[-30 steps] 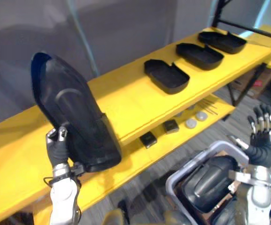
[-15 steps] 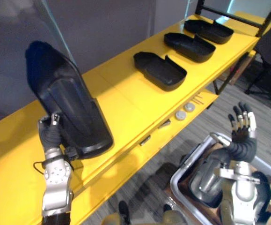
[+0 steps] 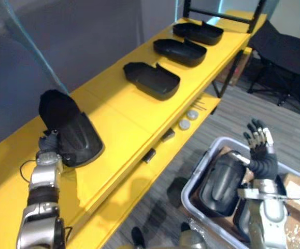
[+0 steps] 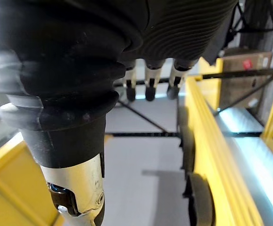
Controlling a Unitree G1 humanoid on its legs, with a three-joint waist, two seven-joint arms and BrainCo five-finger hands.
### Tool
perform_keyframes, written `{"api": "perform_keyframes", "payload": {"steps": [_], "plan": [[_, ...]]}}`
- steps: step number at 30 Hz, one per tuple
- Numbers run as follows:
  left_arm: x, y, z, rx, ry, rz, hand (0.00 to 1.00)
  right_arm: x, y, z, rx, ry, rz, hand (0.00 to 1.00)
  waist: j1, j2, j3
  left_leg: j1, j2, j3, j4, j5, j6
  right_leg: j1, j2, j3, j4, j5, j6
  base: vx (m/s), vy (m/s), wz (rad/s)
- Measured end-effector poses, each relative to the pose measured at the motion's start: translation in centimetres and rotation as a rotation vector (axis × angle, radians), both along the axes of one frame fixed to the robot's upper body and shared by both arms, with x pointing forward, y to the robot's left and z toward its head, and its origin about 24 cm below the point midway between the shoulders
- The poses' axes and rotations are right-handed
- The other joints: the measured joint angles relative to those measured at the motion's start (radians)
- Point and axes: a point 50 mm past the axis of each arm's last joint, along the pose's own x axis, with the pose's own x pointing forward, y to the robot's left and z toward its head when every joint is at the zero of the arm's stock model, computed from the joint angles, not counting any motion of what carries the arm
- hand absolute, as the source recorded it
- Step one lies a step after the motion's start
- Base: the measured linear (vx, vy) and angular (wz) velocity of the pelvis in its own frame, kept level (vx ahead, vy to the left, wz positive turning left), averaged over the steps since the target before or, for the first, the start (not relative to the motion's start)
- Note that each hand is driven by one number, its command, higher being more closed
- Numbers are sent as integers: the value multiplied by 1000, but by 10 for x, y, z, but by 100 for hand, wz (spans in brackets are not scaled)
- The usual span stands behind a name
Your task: Walk over and take plastic housings, then place them on the shelf
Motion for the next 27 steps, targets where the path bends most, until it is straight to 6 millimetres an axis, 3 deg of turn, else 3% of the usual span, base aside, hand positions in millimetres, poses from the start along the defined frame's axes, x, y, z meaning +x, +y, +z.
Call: {"api": "perform_keyframes", "payload": {"steps": [3,12,21,22,27], "plan": [[1,0,-2,-40,12,19,100,0,0,0,1,2,5,0,-17,0,0,4,3,7,-11,2,-3,-3,4,6,0,2,-3,25,-5,-10],[-2,1,-13,-127,43,121,100,2,-2,-3,30,41,32,0,-26,20,-2,10,8,28,-14,3,-4,-15,8,28,3,4,-4,-21,2,-7],[-7,2,-18,-157,60,231,100,3,0,-5,43,60,43,0,-40,21,-3,11,8,19,-15,9,-4,-10,9,24,3,8,-5,-4,1,2],[-7,2,-19,-157,64,231,0,3,0,-5,43,60,43,0,-41,21,-3,11,8,16,-15,10,-4,-8,9,23,3,9,-5,-13,5,4],[-7,0,-23,-156,79,229,0,3,3,-7,47,68,55,0,-44,21,-3,14,8,9,-20,16,-3,-2,9,15,3,12,-4,-18,5,4]]}}
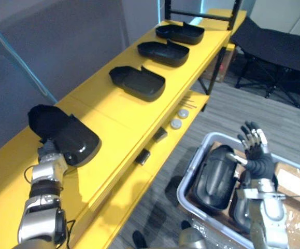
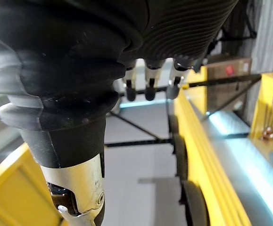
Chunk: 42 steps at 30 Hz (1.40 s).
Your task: Walk over and take plastic housings, then place them on the shelf
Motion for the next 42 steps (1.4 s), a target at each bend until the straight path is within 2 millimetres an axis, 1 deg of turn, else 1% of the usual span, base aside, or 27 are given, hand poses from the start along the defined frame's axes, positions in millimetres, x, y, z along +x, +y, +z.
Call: {"api": "perform_keyframes", "payload": {"steps": [4,7,10,18,22,27,31,37,42], "plan": [[1,-4,-3,12,14,-22,0,0,1,-2,3,7,4,0,0,-3,-2,1,0,-5,-1,5,2,6,-1,-9,-2,3,2,-29,7,5],[1,-4,-4,17,23,-24,0,0,0,-4,8,15,2,0,0,-11,-12,1,1,-5,-1,9,0,5,0,-9,-4,6,3,0,0,0],[1,-5,-5,21,27,-26,0,0,-1,-10,20,39,-5,0,-1,-21,-19,2,0,-3,-2,12,2,4,-1,-8,-7,7,3,0,0,0],[1,-6,-5,-1,10,0,0,-1,-2,-10,28,40,-7,0,-1,-24,-21,2,1,-2,-2,15,2,3,-2,-7,-9,8,3,0,0,0],[-1,-6,-8,-53,-59,45,0,-2,-2,-12,28,43,-6,0,-1,-26,-23,2,0,-2,-2,16,2,4,-2,-7,-10,8,4,0,0,0],[0,-14,-11,-155,-192,131,0,-4,3,-16,30,46,13,0,0,-41,-37,2,0,-6,-2,17,3,7,-3,-12,-10,9,4,4,4,2],[-1,-22,-15,-193,-261,199,0,-5,5,-22,35,70,12,0,-1,-51,-49,5,-1,-5,-3,18,4,10,-3,-11,-9,9,4,0,0,0],[-1,-33,-18,-239,-332,263,0,-8,5,-24,24,78,8,0,0,-53,-51,8,-1,-5,-3,18,3,11,-5,-10,-6,8,1,0,0,0],[-2,-37,-20,-267,-353,281,0,-14,9,-30,23,100,20,0,-1,-59,-55,16,-1,-6,-3,18,3,20,-7,-11,-6,8,1,0,0,0]]}}
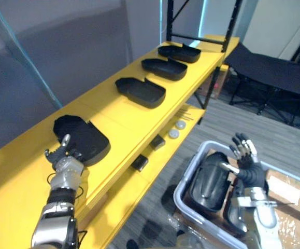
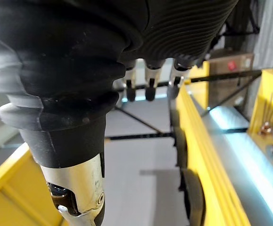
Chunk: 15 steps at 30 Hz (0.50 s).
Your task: Walk over and take plastic housings, then place them on the shelf
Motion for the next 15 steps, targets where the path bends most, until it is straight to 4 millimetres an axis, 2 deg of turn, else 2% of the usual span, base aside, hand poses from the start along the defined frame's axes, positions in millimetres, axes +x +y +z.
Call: {"api": "perform_keyframes", "payload": {"steps": [8,12,15], "plan": [[-2,-7,-3,15,6,36,0,-2,8,-5,7,16,13,0,1,-11,-15,2,-1,-3,0,0,0,5,-1,-4,-1,0,0,0,0,0],[-6,-6,-1,40,10,130,0,-4,9,-7,11,26,8,0,-1,-12,-16,2,0,-4,0,0,0,5,-1,-4,-1,0,0,0,0,0],[-13,0,2,64,13,280,0,-7,12,-10,17,33,17,0,-1,-16,-17,2,0,-4,0,0,0,5,0,-5,-2,0,0,0,0,0]]}}
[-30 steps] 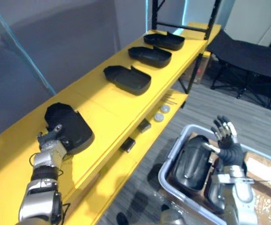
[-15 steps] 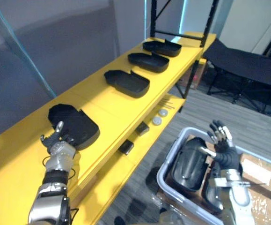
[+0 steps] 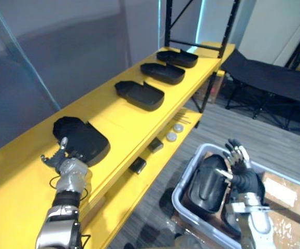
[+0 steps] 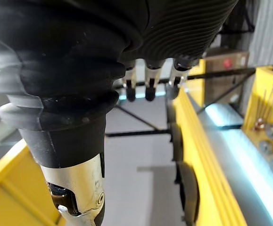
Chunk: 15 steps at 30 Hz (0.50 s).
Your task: Walk over and take plastic housings, then place them on the shelf
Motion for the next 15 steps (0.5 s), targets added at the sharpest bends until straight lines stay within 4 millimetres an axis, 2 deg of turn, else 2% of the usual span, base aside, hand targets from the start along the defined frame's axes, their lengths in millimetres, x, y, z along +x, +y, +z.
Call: {"api": "perform_keyframes", "payload": {"steps": [3,4,9,10,13,15], "plan": [[-10,15,10,56,-19,173,0,-1,4,-1,19,-8,19,0,1,-4,-3,0,0,-2,0,0,0,1,0,-2,0,1,1,0,0,1],[-13,22,21,81,-75,249,0,-1,8,-1,44,-11,50,0,3,-8,-5,-1,0,-4,0,0,0,2,0,-4,1,2,2,0,0,5],[-21,37,50,224,-196,356,0,0,21,-1,79,-33,110,0,8,-14,-10,0,-2,-19,0,3,1,17,4,-25,5,2,3,12,-1,11],[-33,41,56,292,-240,402,0,1,25,2,96,-57,110,0,10,-10,-12,0,-2,-24,0,3,1,18,5,-29,8,1,2,28,-7,10],[-60,41,54,391,-299,429,0,1,27,11,111,-104,102,0,26,2,-17,0,-2,-35,1,4,0,22,5,-35,7,0,0,30,4,10],[-85,25,54,464,-361,395,0,1,27,20,117,-143,83,0,52,7,-19,0,-3,-64,1,6,-2,36,5,-68,4,-7,-7,14,-5,34]]}}
